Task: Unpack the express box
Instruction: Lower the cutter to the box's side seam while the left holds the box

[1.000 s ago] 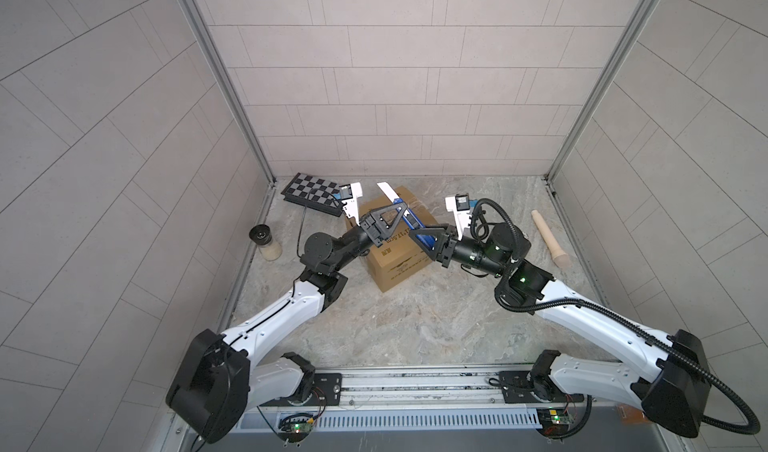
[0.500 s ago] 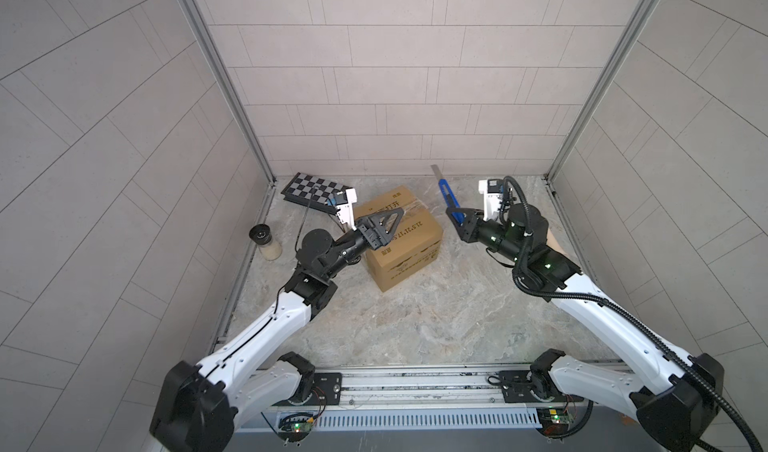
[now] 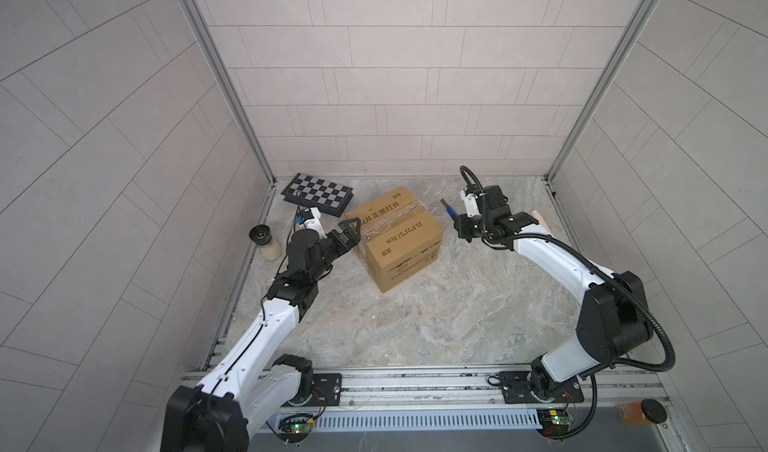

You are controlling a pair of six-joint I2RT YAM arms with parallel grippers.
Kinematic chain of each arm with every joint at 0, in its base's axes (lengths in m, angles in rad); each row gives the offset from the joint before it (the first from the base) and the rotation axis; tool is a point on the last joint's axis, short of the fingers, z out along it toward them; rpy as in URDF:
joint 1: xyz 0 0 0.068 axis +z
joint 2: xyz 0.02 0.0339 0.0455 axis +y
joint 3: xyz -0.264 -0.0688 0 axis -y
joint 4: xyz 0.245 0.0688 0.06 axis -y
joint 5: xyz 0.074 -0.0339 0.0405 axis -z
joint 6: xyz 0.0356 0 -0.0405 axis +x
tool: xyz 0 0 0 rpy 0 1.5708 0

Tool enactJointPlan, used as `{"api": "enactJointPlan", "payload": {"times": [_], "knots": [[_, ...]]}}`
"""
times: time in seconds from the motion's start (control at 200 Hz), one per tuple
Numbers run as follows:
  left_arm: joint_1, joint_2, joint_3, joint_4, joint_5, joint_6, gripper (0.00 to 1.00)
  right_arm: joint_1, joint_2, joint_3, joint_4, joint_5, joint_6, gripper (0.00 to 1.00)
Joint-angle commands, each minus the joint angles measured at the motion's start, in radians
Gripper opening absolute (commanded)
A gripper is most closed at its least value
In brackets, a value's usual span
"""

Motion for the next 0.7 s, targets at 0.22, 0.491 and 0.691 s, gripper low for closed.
{"api": "enactJointPlan", "payload": {"times": [0.22,0.491,0.691], "knots": [[0.015,0.313,0.212,0.194,0.219,0.002,1.0,0.18,-0.282,-0.178,-0.097,-0.109,0.039,0.0],[0.016,0.406,0.348,0.154,0.297,0.04,1.0,0.244,-0.637,-0.376,-0.175,0.119,0.209,0.0],[0.026,0.216,0.373,-0.166,0.119,0.211,1.0,0.026,-0.452,-0.192,-0.156,0.069,0.014,0.0]]}}
